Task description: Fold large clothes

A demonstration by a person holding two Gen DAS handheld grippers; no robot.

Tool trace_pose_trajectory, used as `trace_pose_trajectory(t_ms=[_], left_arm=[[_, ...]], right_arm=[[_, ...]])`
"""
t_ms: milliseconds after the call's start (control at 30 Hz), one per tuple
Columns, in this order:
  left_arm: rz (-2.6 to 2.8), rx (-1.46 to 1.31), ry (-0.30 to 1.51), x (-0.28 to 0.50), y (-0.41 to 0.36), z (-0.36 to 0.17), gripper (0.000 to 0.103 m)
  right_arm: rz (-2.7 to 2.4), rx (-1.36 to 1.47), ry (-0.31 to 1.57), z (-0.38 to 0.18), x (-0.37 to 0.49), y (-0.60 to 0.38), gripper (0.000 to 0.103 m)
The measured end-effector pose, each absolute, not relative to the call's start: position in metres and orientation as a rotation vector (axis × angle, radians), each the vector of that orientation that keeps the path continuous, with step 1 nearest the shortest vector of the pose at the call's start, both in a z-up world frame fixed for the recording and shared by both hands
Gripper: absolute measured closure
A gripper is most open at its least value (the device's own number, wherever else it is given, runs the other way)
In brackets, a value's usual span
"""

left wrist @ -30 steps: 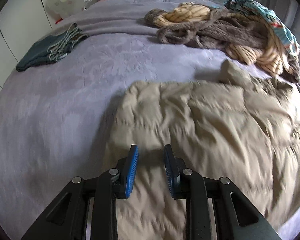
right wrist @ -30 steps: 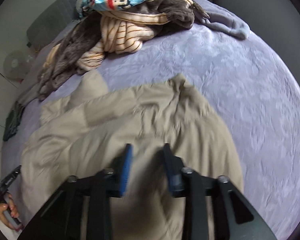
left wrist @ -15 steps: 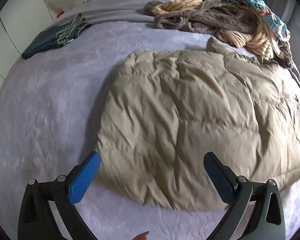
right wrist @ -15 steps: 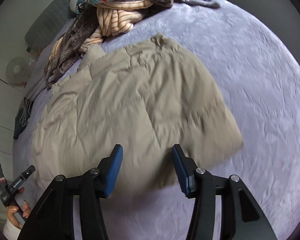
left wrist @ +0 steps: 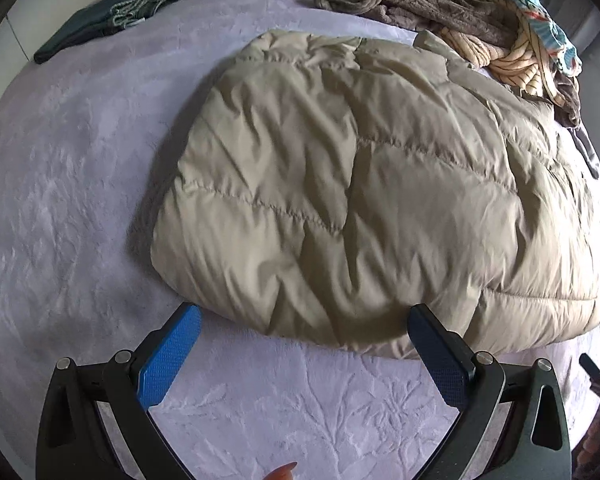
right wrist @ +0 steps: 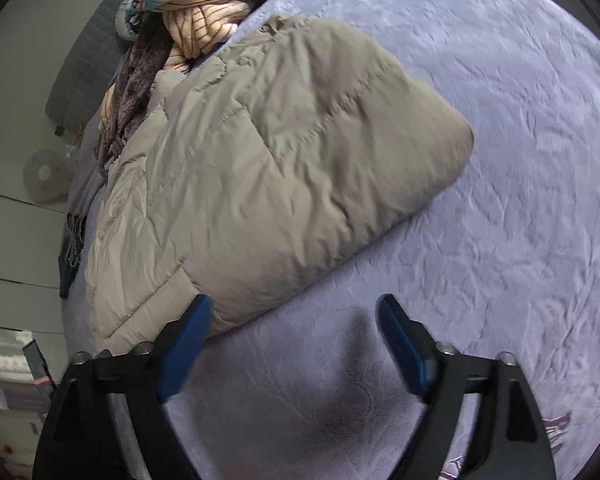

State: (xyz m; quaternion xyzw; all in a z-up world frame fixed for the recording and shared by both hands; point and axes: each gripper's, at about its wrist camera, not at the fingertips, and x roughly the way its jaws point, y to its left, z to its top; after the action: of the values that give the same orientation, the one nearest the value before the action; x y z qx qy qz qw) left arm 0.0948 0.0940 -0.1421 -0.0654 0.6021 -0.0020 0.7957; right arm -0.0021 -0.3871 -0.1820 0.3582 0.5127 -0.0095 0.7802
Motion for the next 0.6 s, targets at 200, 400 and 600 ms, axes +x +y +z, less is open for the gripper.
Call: trace_pose_trajectory(t_ms=[200,400,600], left_arm=[[-0.037,-0.246,1.301,0.09,0.104,-0.148,0.0],[-0.037,-0.339,1.309,0.09,0.118,-0.153,0.0],[-0.115,-0.523,1.315,0.088,0.137,-0.163,0.0]], right_arm=[[0.012,0.917,1.081,-0.194,-0.001,-0.391,0.0],[0.04,0.997,1.078,-0.198,0.011,-0.385,0.0],[0.061,1.089,1.064,-0.205,0.017,-0.388,0.0]])
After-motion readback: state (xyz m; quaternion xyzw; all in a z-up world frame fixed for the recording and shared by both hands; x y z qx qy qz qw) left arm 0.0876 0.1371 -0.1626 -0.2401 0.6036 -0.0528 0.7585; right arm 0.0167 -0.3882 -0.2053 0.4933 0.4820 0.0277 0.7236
